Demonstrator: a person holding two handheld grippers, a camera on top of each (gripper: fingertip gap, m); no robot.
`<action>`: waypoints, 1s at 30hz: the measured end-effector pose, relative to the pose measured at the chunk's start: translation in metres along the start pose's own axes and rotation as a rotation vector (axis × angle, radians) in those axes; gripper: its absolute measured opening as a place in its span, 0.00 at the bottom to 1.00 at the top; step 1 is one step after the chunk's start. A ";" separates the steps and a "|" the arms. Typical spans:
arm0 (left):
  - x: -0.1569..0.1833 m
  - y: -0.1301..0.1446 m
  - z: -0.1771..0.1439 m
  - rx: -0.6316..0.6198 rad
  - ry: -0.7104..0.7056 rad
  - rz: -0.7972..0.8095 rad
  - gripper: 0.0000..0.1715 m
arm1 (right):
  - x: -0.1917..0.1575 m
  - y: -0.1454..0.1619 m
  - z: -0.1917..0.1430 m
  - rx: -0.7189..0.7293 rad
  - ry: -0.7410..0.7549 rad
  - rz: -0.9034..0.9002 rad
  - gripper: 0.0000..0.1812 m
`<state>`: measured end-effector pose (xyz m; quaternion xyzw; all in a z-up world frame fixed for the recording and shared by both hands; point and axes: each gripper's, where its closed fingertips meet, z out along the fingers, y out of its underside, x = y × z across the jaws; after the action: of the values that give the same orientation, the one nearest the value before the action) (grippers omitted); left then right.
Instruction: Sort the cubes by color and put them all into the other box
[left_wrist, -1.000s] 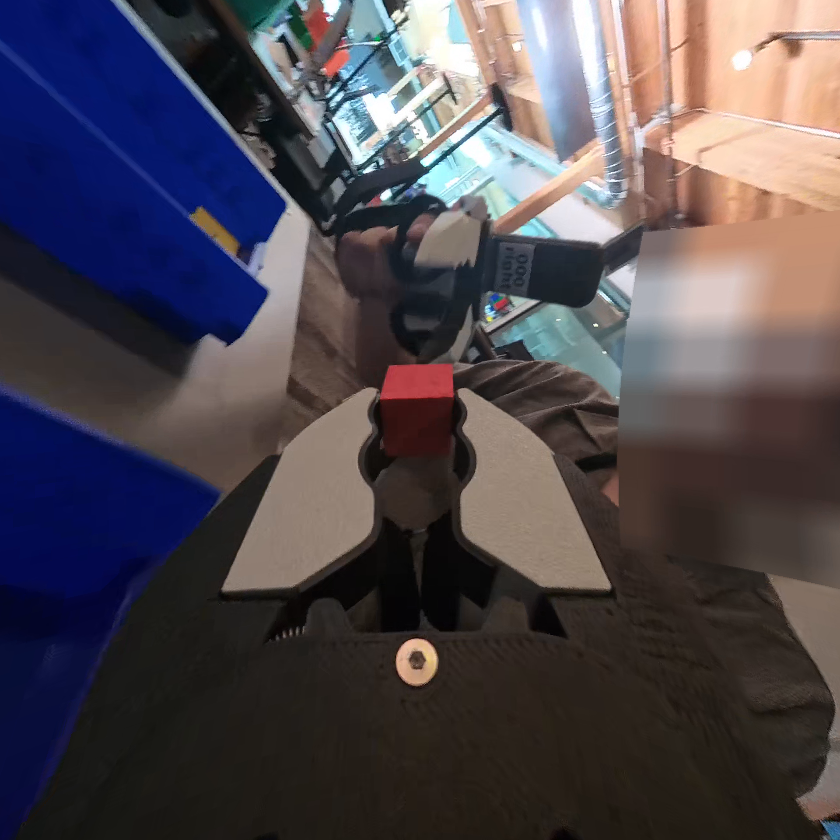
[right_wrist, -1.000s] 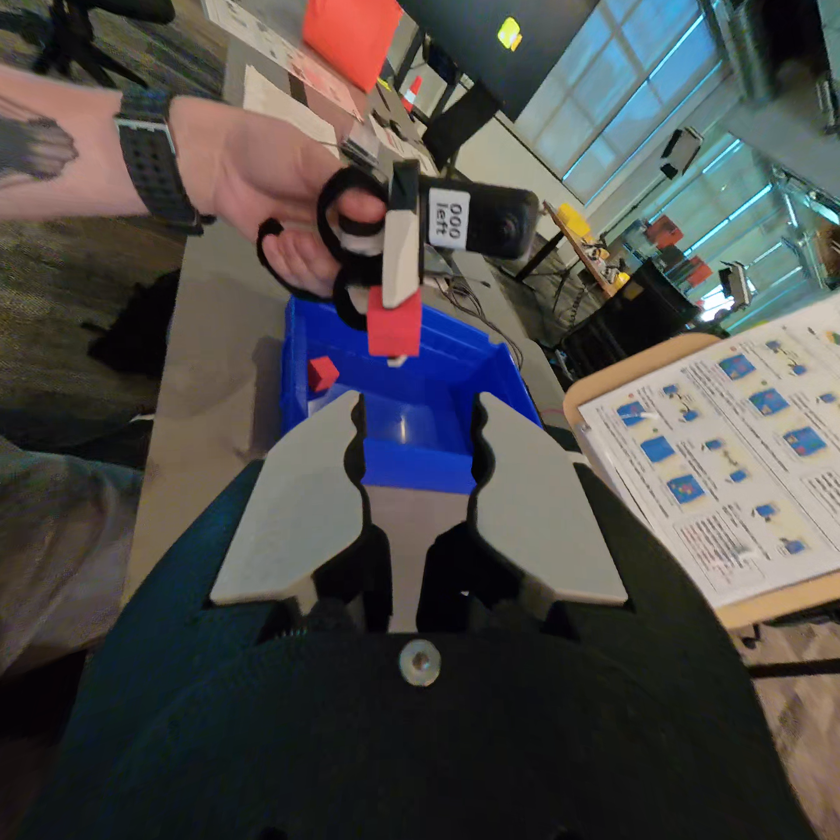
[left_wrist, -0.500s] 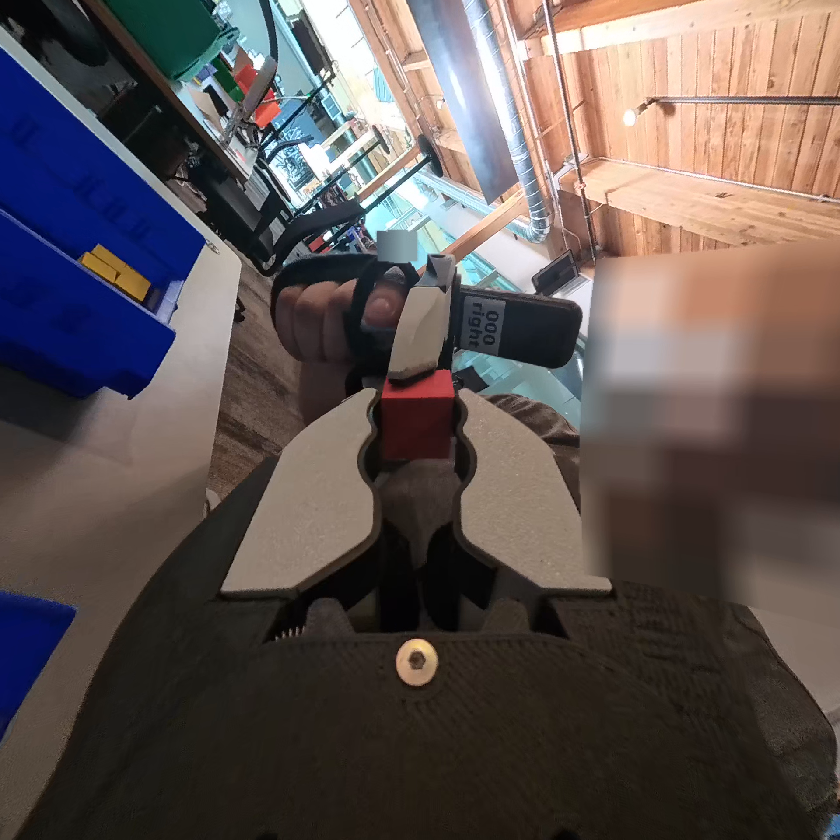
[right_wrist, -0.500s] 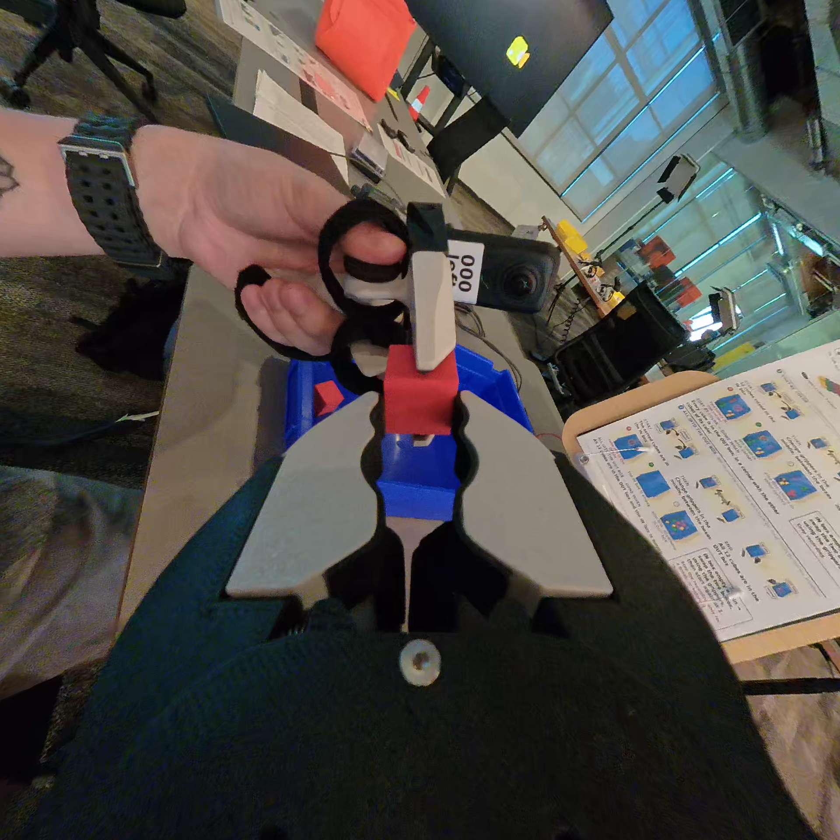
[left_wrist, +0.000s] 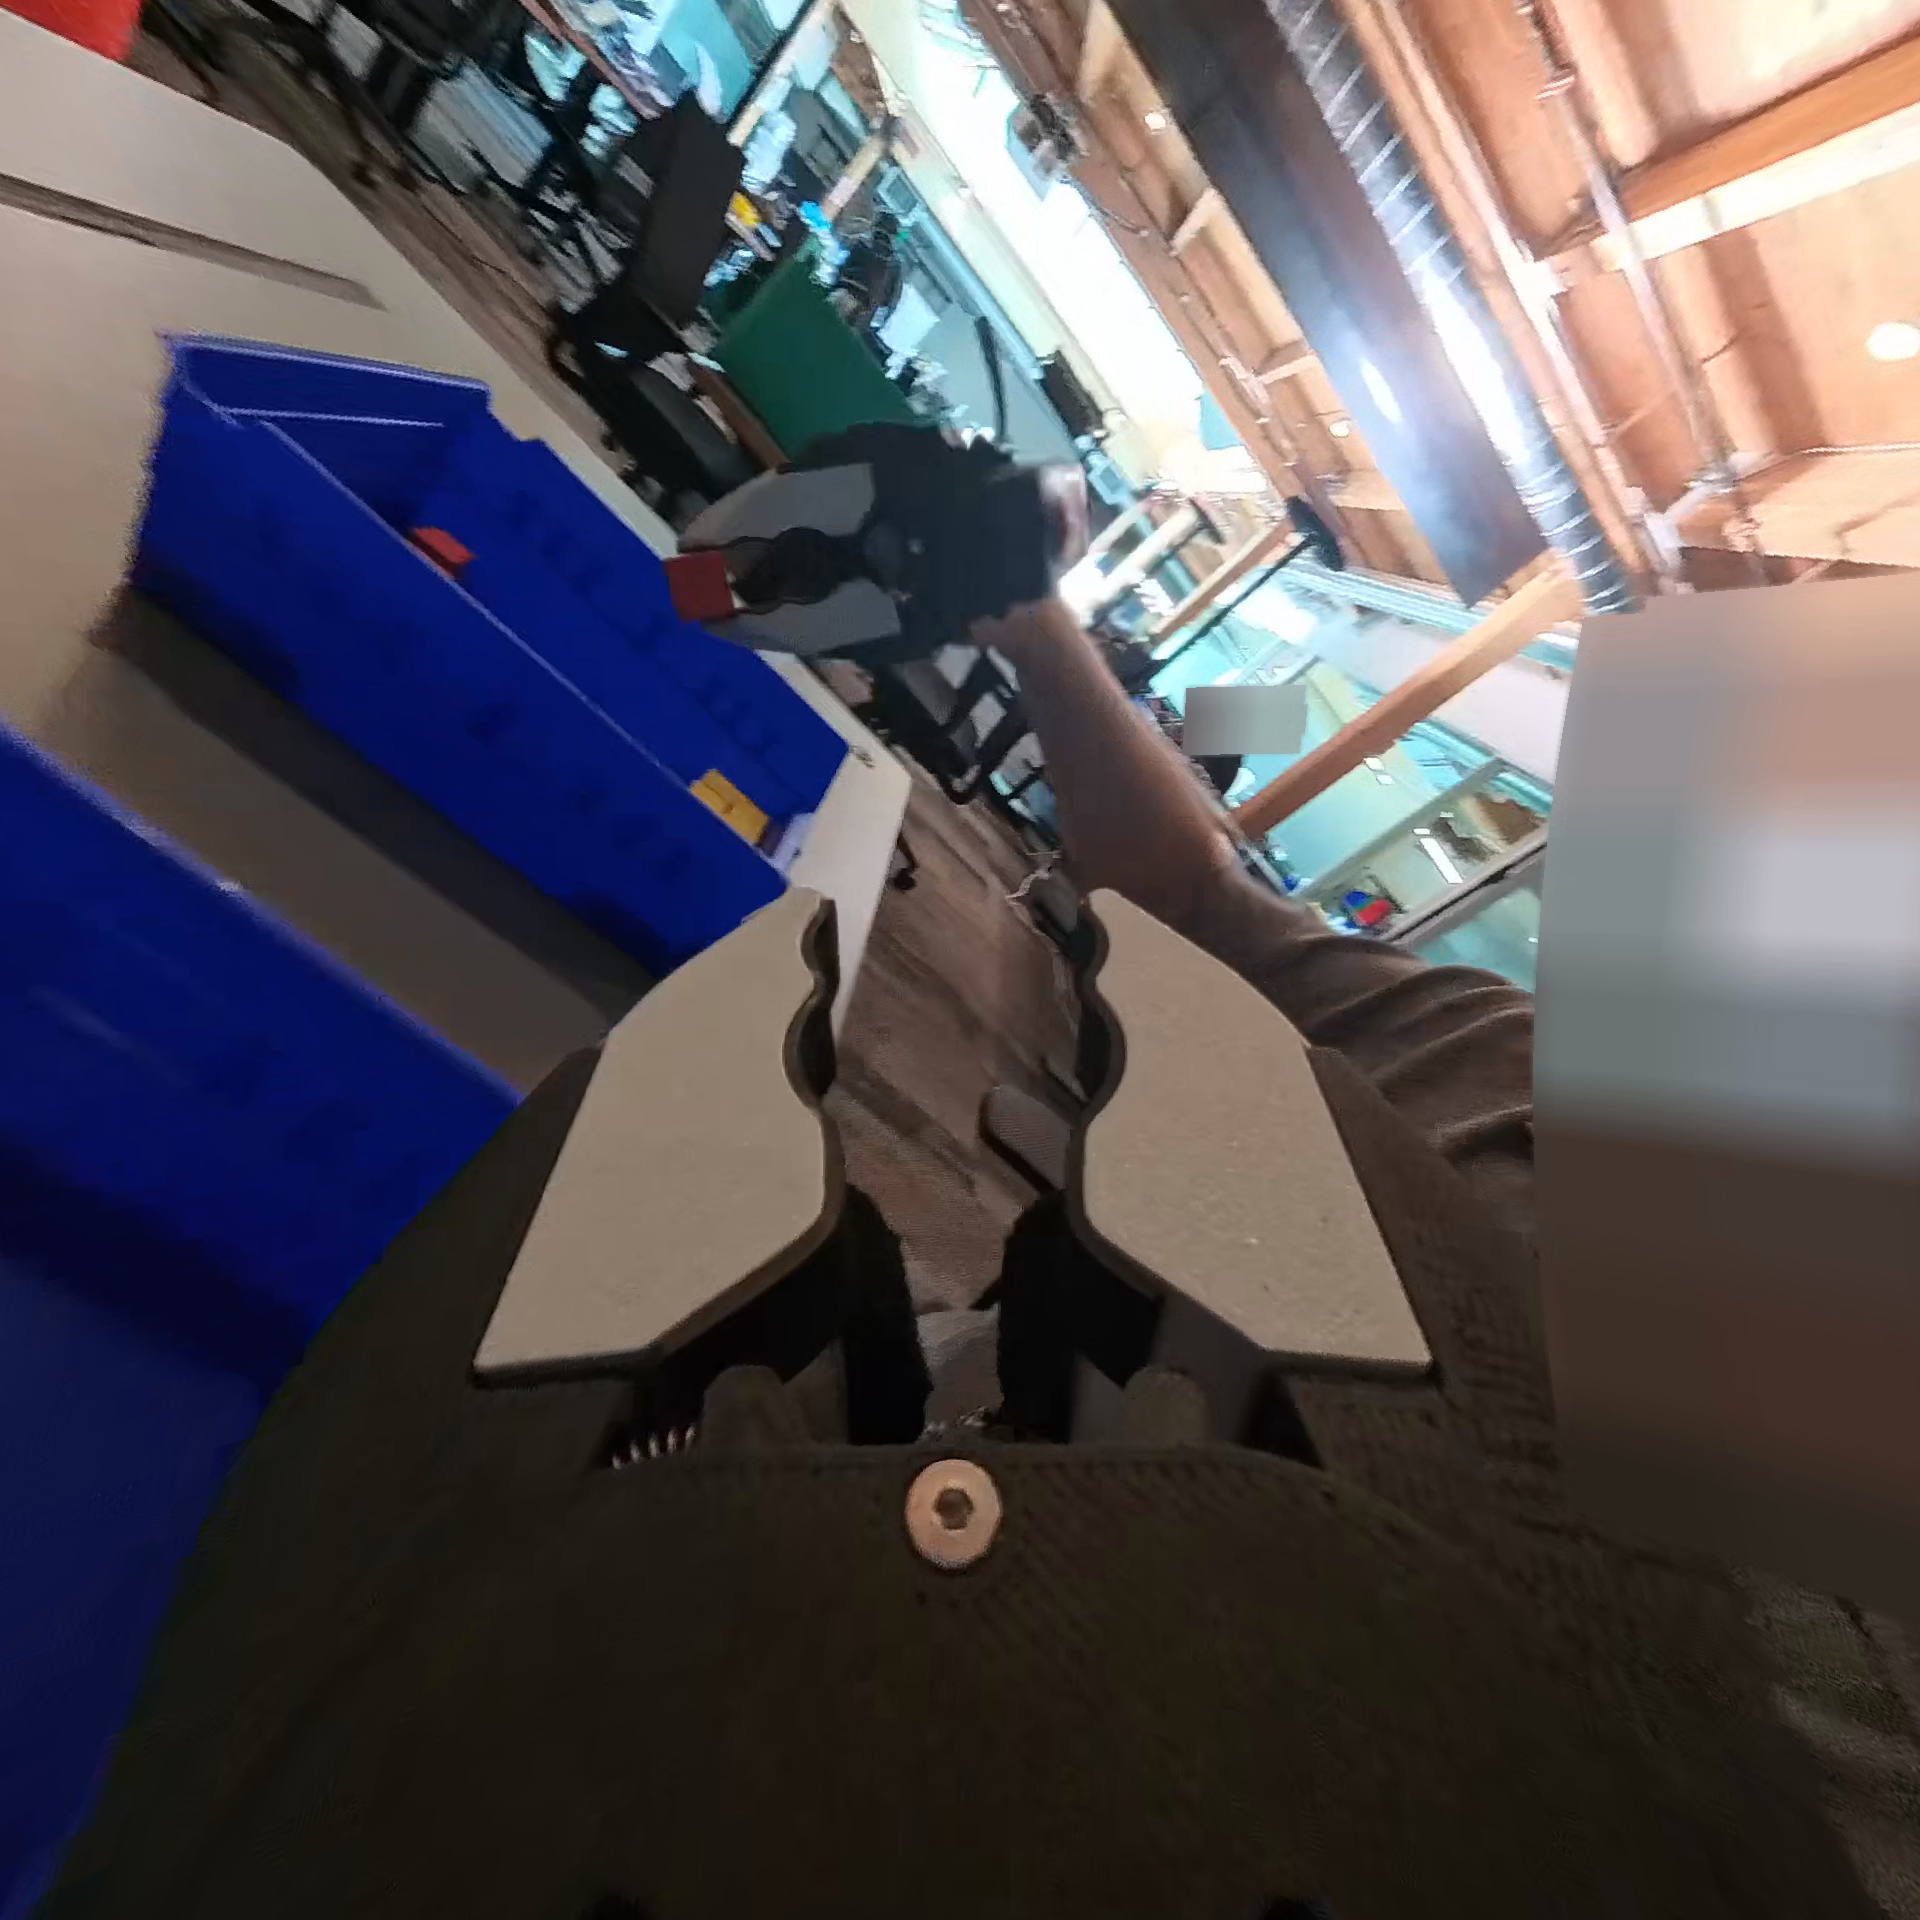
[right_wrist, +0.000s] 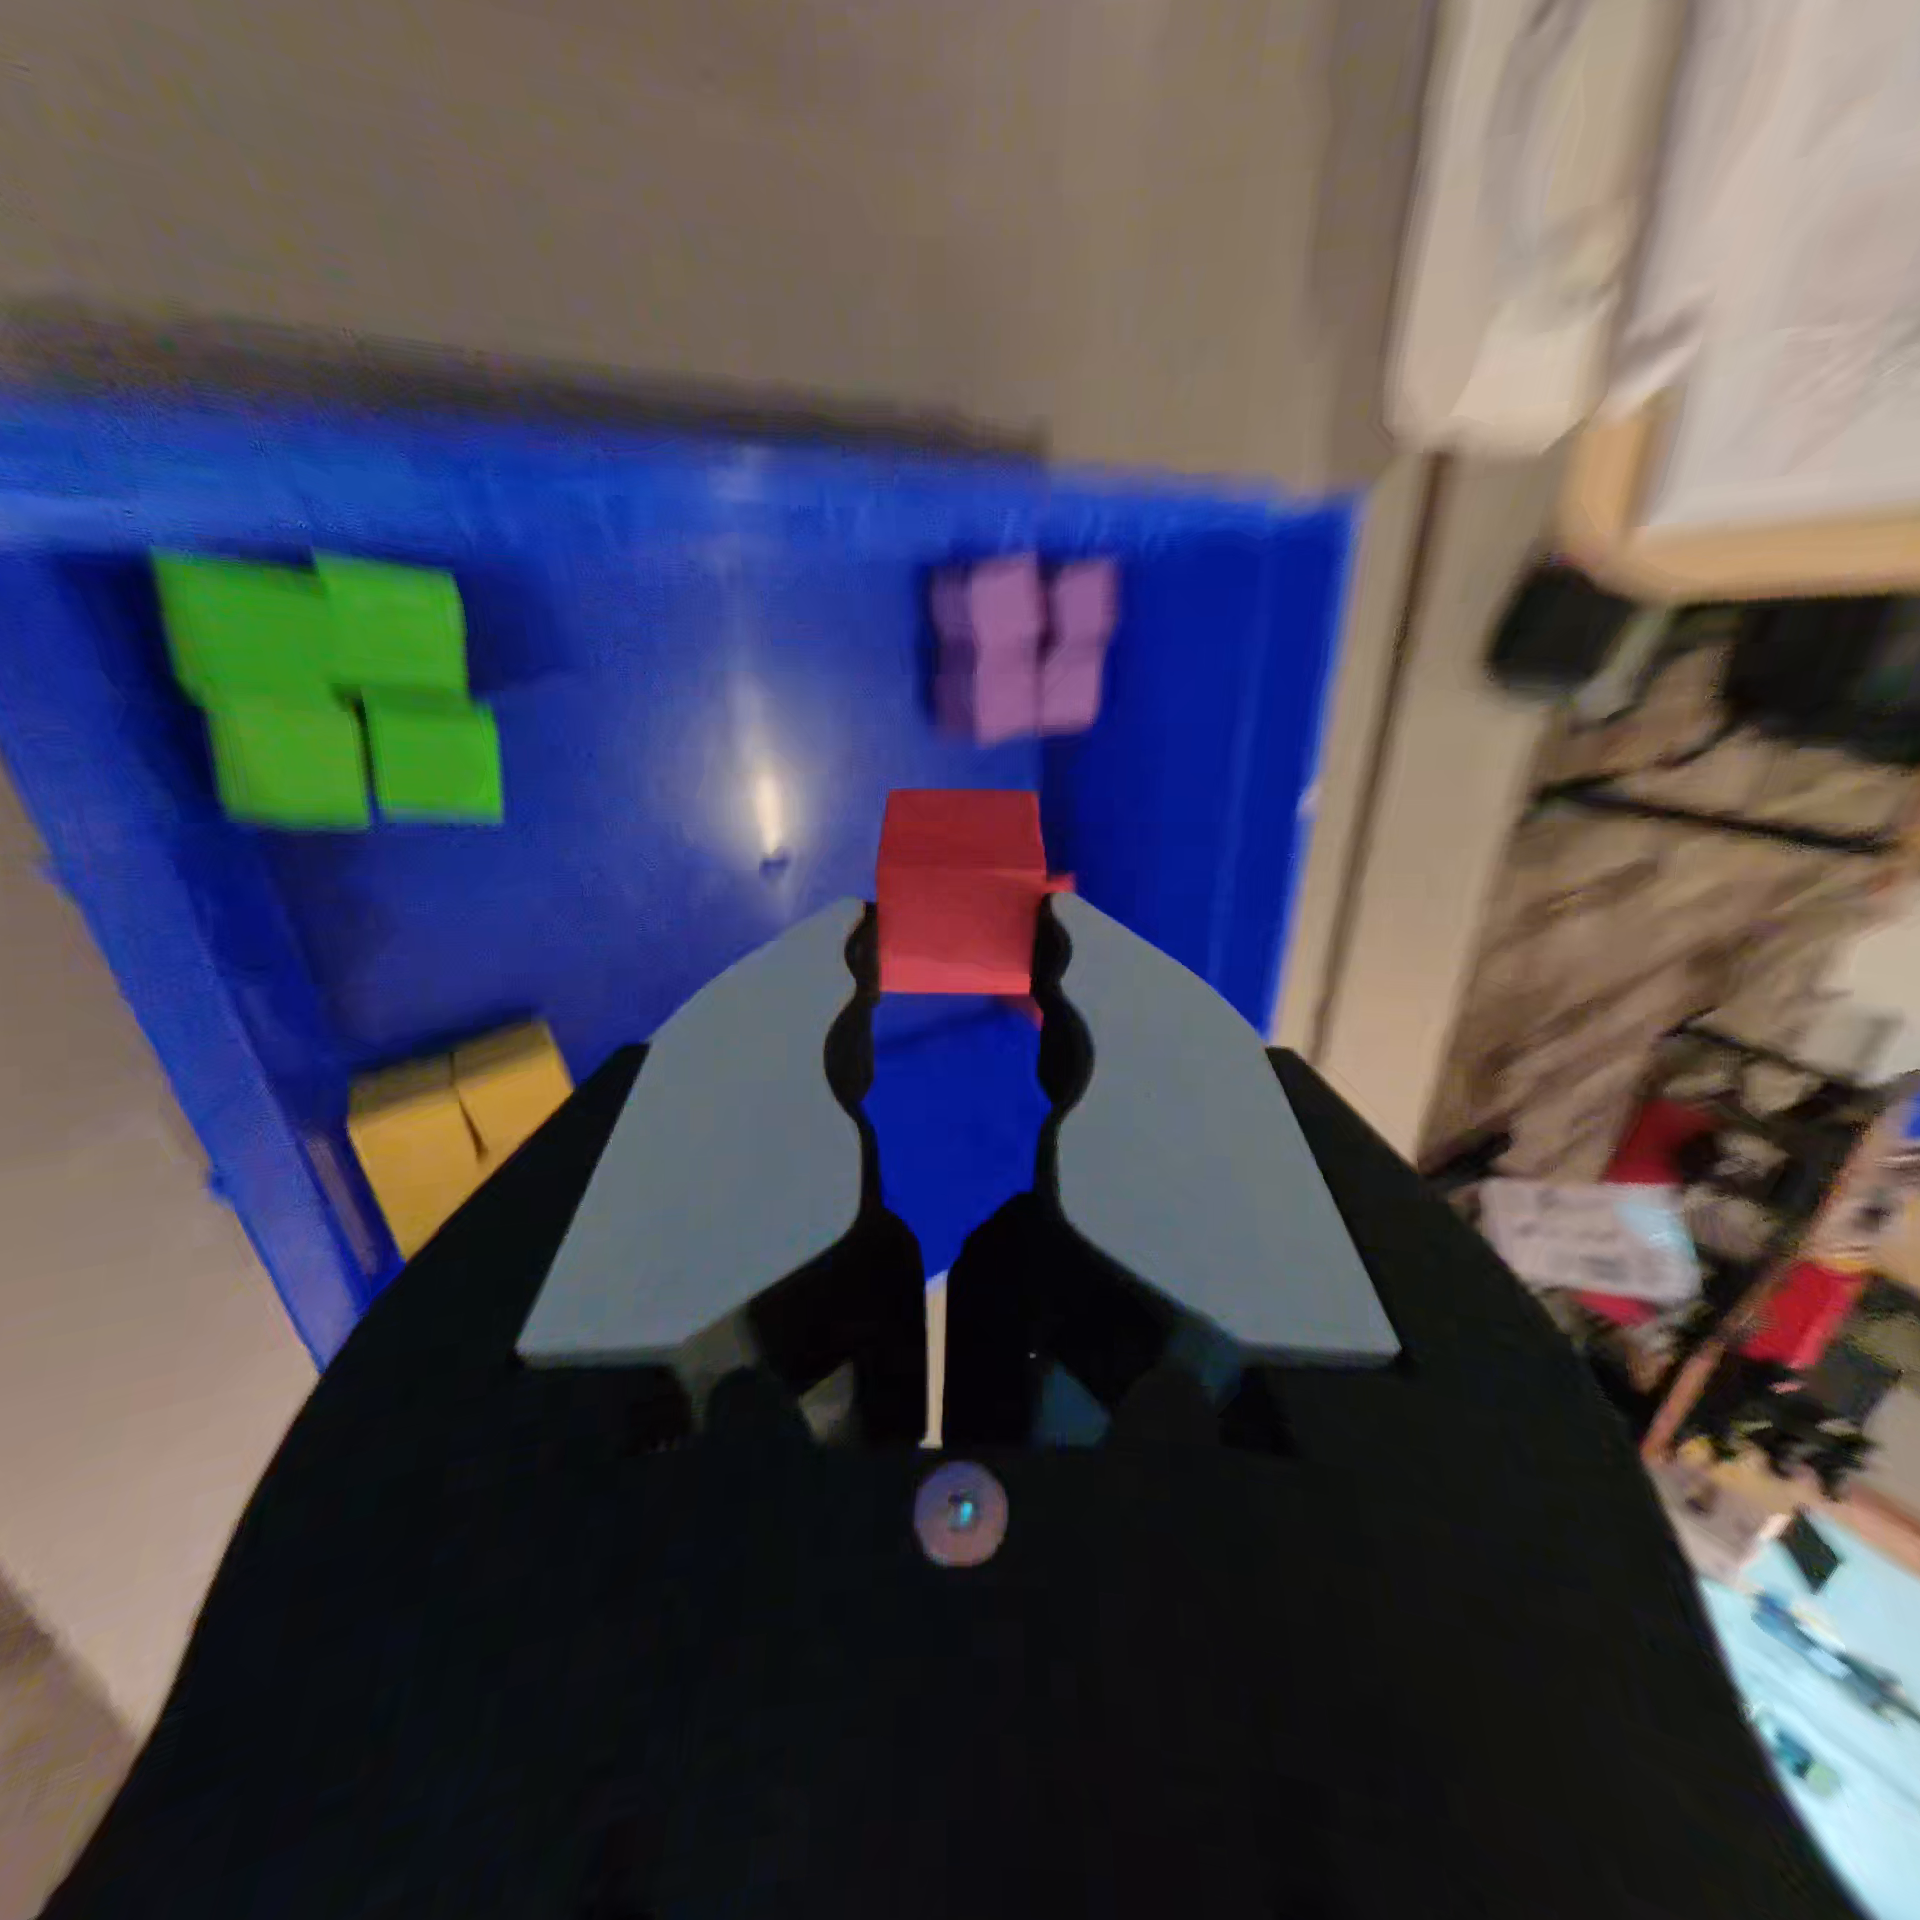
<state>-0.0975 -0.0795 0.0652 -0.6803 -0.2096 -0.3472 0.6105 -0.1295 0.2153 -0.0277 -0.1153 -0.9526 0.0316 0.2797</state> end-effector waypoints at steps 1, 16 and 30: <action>-0.007 0.002 -0.003 -0.015 -0.049 0.012 0.25 | 0.000 0.025 0.017 -0.081 -0.074 0.013 0.16; -0.083 0.038 -0.028 -0.301 -0.541 0.096 0.27 | 0.005 0.132 0.125 -0.469 -0.358 -0.005 0.16; -0.092 0.043 -0.038 -0.368 -0.628 0.120 0.27 | 0.018 0.131 0.103 -0.559 -0.301 -0.027 0.20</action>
<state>-0.1368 -0.1115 -0.0312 -0.8631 -0.2804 -0.1170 0.4034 -0.1729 0.3473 -0.1215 -0.1691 -0.9565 -0.2186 0.0934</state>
